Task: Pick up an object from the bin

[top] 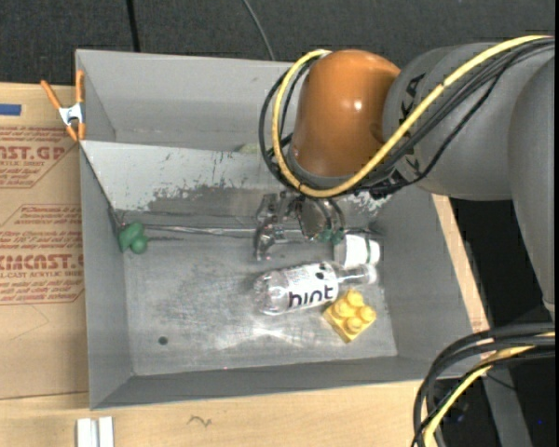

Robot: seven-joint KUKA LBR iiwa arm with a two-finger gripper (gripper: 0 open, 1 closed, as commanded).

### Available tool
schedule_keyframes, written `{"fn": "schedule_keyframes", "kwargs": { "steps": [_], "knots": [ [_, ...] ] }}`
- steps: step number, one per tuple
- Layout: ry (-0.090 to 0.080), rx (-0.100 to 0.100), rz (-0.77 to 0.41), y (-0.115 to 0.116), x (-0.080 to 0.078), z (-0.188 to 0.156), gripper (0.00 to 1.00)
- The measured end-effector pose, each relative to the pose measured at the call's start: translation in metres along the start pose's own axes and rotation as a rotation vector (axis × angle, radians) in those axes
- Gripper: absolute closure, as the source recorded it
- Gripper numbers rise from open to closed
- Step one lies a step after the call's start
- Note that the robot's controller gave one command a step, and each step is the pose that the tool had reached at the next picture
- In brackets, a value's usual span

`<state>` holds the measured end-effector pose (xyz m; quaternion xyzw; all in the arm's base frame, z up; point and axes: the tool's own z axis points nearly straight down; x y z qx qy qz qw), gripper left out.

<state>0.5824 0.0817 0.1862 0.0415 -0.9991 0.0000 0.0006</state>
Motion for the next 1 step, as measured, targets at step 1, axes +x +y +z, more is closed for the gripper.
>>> {"fn": "schedule_keyframes", "kwargs": {
  "steps": [1],
  "knots": [
    [-0.002,0.000,-0.216,-0.0224,0.0256,-0.0152,1.00]
  ]
}}
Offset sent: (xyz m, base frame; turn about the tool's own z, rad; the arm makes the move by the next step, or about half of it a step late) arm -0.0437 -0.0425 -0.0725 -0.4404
